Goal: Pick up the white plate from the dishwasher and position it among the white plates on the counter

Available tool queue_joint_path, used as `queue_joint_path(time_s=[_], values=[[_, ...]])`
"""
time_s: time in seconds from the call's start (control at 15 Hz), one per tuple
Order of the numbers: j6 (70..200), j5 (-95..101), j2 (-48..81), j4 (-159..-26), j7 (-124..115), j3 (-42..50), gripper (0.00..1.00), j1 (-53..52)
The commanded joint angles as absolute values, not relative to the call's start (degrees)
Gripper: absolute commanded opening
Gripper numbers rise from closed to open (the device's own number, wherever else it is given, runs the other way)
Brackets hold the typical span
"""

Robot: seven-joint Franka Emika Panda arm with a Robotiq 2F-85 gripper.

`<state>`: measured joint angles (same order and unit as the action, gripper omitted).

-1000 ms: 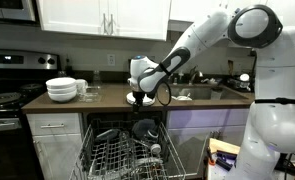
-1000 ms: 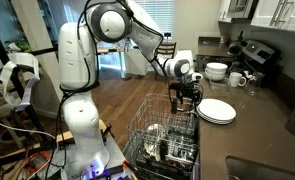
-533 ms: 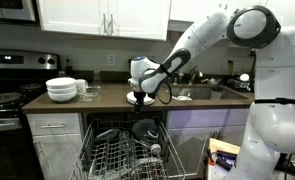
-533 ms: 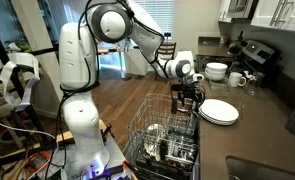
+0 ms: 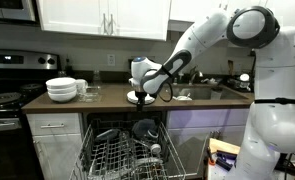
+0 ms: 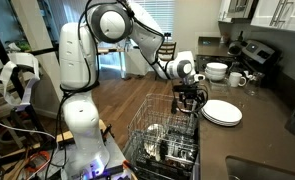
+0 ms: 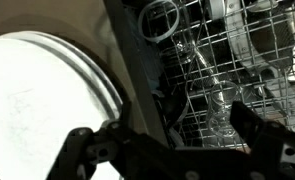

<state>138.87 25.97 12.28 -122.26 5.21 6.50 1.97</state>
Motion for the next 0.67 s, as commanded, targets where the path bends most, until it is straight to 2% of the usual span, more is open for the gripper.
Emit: queue_joint_path(time_s=[0.0, 0.6], values=[[137.71, 29.36, 10.85, -122.02, 4.02, 6.65, 1.00, 1.37], [140.48, 36.86, 2.87, -125.78, 2.03, 4.13, 1.00, -0.77]])
